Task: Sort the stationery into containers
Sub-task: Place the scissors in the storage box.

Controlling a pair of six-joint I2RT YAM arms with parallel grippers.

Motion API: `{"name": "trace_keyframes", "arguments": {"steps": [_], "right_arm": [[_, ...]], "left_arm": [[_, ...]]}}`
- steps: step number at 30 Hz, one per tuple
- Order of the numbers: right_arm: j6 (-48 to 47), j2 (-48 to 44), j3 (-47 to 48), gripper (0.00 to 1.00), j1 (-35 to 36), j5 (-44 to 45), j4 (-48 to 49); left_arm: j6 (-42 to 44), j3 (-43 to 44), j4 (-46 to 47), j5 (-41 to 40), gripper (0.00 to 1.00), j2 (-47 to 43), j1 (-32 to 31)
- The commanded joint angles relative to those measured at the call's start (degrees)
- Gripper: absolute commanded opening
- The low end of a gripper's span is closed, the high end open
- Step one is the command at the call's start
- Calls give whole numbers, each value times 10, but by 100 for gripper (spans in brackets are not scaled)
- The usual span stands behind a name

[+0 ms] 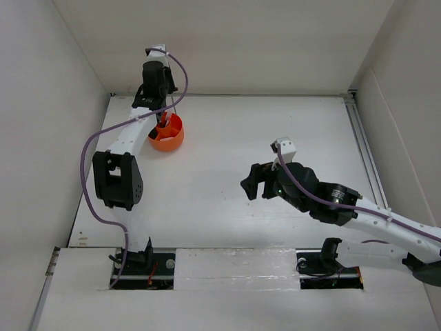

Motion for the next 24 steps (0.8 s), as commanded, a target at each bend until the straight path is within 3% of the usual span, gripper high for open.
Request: {"name": "trace_keyframes", "arguments": {"steps": [1, 24], "right_arm": [[6, -13, 1, 89, -2, -4, 23], [6, -100, -14, 91, -2, -16, -11]], "left_arm": [[12, 6, 37, -19, 0, 4, -2], [17, -46, 32, -51, 0, 21, -2]]}}
